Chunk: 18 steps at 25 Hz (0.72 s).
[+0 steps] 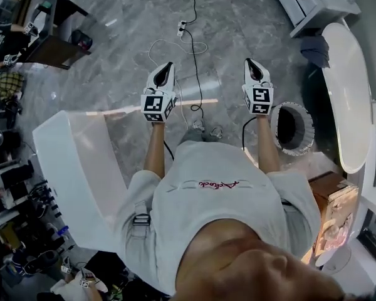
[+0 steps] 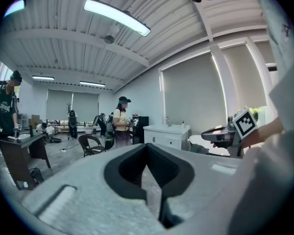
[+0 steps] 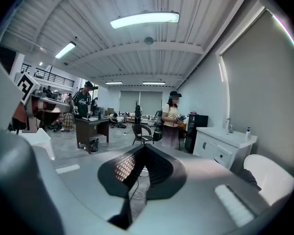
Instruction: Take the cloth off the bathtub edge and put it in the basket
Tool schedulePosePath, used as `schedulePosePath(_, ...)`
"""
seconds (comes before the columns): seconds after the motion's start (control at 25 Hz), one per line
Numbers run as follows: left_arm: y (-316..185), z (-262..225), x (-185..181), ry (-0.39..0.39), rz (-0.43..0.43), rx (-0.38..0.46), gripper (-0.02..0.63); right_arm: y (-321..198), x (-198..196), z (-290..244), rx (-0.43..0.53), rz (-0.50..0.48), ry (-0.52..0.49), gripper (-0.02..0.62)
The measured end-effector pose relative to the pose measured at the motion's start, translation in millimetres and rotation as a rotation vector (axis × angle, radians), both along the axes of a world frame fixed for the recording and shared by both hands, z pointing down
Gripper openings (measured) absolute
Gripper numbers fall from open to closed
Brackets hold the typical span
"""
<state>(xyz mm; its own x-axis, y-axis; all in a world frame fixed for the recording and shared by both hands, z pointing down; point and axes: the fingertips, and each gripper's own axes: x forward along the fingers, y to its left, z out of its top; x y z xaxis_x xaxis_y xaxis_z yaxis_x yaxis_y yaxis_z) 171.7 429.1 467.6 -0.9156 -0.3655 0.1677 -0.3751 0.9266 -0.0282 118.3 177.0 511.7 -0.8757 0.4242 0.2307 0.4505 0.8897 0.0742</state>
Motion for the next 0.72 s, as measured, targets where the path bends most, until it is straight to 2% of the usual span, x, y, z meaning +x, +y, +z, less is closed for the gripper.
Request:
schedulePosePath(0.2, 39, -8, 9, -0.028, -0.091, 0.018, 0.000, 40, -7, -7, 0.003, -0.070, -0.019, 0.006)
schedulePosePath(0.36, 68, -11, 12, -0.044, -0.130, 0.023, 0.000, 70, -14, -14, 0.011, -0.096, -0.039, 0.006)
schedulePosePath(0.72, 142, -25, -5, -0.092, -0.192, 0.051, 0.000, 141, -35, -32, 0.026, -0.138, -0.078, 0.006)
